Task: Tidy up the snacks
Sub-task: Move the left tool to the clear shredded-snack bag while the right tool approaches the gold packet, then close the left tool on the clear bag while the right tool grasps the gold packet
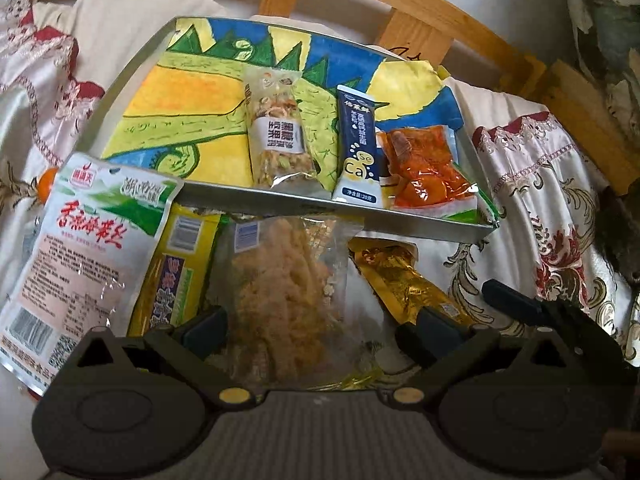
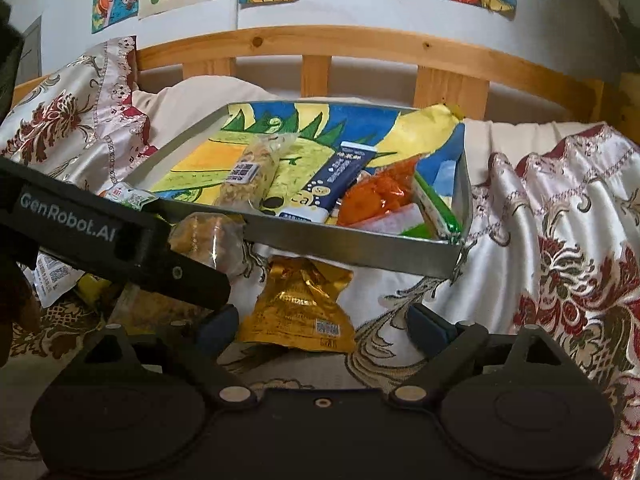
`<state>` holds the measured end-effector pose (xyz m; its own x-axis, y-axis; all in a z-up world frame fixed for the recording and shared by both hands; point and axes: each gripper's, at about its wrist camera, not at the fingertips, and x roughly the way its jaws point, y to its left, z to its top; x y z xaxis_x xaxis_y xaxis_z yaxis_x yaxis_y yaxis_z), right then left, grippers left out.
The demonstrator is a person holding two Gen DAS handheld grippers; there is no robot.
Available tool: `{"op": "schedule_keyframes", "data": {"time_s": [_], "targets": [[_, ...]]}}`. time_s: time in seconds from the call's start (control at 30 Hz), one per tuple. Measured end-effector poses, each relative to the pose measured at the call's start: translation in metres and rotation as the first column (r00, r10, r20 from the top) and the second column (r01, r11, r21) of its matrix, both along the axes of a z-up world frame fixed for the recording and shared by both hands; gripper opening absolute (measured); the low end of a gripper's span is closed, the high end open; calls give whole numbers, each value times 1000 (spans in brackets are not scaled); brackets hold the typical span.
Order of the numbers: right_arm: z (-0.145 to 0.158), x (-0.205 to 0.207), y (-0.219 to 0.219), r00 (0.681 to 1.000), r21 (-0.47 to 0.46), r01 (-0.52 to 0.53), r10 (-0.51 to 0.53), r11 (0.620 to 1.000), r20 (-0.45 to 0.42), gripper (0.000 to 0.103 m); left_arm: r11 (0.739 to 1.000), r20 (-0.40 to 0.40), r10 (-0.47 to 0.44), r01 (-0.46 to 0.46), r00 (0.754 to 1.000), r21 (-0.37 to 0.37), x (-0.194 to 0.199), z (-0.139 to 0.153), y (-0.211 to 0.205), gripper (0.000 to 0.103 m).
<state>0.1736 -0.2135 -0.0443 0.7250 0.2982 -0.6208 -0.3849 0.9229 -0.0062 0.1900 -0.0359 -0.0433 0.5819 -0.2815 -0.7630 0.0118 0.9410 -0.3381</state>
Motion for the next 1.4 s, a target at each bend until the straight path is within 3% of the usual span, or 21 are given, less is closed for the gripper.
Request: {"op": "schedule_keyframes", "data": {"time_s": [0.3, 0.77, 0.93, 1.27, 1.4], "targets": [[0, 0, -1, 1000, -3, -13, 13, 1000, -8, 85, 998, -57, 51, -53, 997, -37, 11, -12, 14, 101], [-1, 7, 2, 998, 10, -53, 54, 999, -17, 84, 991, -88, 68, -57, 994, 119, 26, -11, 0, 81], [-8, 19, 3, 996, 23, -77, 78, 997, -44, 75, 988, -85, 72, -59, 994, 145, 24, -10, -1, 68], [-13, 21, 5, 991, 24, -109, 110, 994, -75, 62, 991, -68, 46, -37, 997, 132, 9, -6, -5, 60], [-12, 15, 11, 988, -15, -138, 136, 990, -66, 44, 993, -66, 46, -38, 997, 112, 1, -5, -5, 58]]}}
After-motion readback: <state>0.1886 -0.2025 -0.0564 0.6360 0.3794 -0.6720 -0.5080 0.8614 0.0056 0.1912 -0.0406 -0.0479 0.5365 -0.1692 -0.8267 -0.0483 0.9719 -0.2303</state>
